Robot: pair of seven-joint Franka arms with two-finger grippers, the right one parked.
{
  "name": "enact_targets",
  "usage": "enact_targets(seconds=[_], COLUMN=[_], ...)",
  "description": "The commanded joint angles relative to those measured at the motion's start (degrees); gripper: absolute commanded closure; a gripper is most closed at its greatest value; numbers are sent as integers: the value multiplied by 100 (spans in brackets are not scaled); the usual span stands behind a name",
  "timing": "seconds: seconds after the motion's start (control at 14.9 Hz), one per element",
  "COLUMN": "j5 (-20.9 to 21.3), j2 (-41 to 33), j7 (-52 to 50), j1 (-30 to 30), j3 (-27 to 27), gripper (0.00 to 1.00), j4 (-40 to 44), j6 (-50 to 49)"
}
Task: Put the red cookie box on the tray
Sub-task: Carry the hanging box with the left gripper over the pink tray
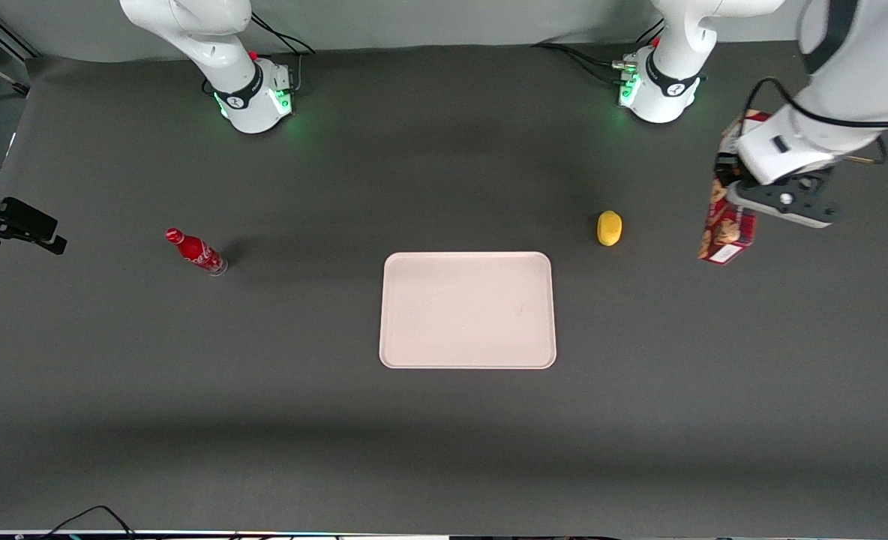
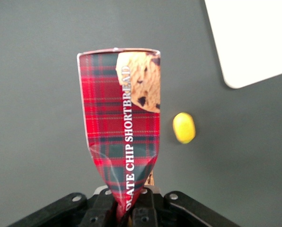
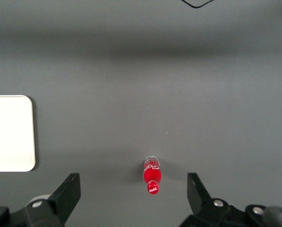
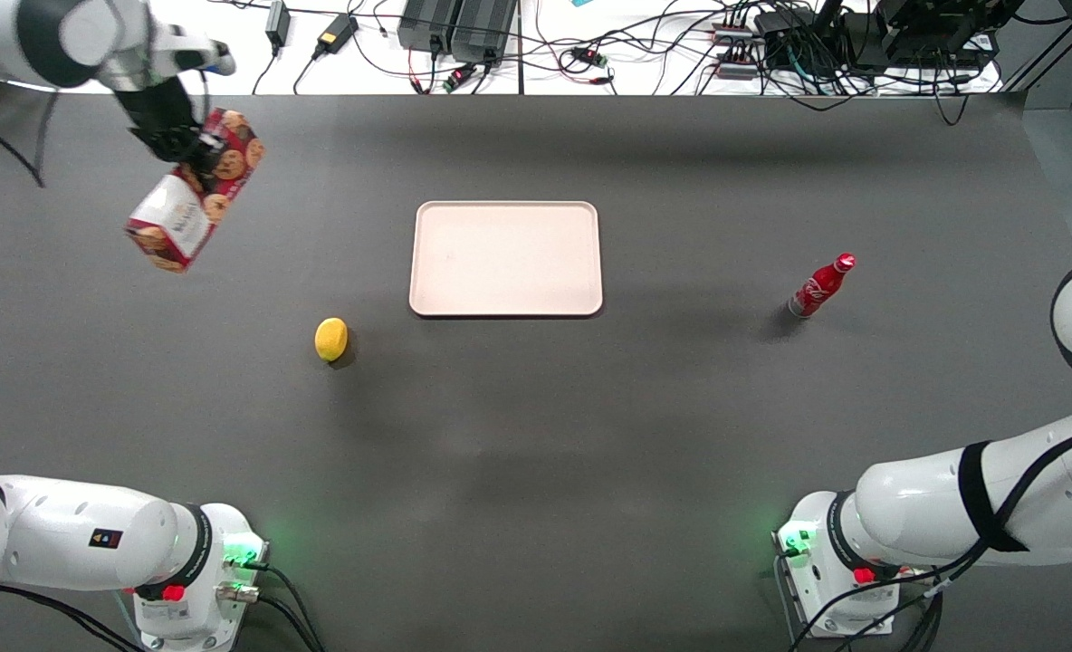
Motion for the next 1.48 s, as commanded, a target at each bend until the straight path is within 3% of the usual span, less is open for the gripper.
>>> enact_targets(seconds=[0.0, 0.13, 0.47, 1.01, 1.41], j5=[-354, -750, -620, 916, 1304], j2=[393, 726, 1886, 3653, 4348], j7=[-1660, -2408, -3904, -4758, -5004], j1=[-48, -57, -75, -233, -338], j3=[-783, -1012, -1637, -1972, -1980], gripper=[100, 100, 100, 100, 100], j4=[207, 294, 899, 1613, 1639], j6=[309, 660, 1443, 2489, 3237])
